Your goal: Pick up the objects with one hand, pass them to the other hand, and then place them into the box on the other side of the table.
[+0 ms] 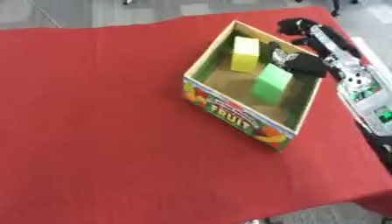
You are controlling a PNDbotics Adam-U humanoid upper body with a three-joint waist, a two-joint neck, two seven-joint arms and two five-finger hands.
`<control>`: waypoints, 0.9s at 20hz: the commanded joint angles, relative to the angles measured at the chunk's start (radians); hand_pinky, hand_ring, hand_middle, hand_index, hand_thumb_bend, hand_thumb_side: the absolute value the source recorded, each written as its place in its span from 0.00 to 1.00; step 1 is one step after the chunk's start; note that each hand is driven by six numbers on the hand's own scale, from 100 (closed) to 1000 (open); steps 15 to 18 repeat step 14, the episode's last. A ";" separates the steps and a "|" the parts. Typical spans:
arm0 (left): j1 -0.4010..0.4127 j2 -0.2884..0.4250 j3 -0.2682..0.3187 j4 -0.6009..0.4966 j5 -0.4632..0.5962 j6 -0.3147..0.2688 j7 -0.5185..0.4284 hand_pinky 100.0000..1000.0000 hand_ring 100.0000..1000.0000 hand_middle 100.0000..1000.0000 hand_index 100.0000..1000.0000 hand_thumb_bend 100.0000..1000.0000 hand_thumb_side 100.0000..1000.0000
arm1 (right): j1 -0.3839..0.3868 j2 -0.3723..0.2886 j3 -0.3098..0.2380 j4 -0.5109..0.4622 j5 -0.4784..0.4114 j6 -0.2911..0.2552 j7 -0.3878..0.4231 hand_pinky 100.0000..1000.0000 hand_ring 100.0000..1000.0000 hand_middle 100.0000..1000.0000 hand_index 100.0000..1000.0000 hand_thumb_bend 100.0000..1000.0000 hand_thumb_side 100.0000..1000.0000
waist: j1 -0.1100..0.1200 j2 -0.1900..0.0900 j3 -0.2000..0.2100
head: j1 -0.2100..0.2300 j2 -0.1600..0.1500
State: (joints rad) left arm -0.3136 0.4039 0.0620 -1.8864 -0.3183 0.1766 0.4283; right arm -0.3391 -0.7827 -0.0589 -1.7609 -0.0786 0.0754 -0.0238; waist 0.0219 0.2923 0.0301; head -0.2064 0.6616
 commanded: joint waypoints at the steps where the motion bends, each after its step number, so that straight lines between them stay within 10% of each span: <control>1: 0.000 0.018 0.022 -0.007 0.031 0.000 0.016 0.67 0.65 0.61 0.80 0.48 0.45 | 0.023 -0.004 -0.053 -0.127 -0.095 -0.020 -0.099 0.83 0.86 0.71 0.81 0.00 0.32 | 0.000 -0.027 -0.001 | 0.027 -0.016; 11: 0.021 0.006 0.049 0.021 0.177 -0.006 0.041 0.65 0.64 0.60 0.80 0.44 0.49 | 0.149 0.090 -0.108 -0.239 -0.206 -0.149 -0.194 0.83 0.84 0.69 0.80 0.00 0.29 | 0.007 -0.053 0.005 | 0.066 0.012; 18: 0.027 0.004 0.054 0.032 0.229 -0.010 0.045 0.65 0.64 0.60 0.81 0.43 0.51 | 0.177 0.120 -0.108 -0.239 -0.206 -0.139 -0.213 0.82 0.83 0.69 0.80 0.00 0.25 | 0.004 -0.061 0.006 | 0.071 0.020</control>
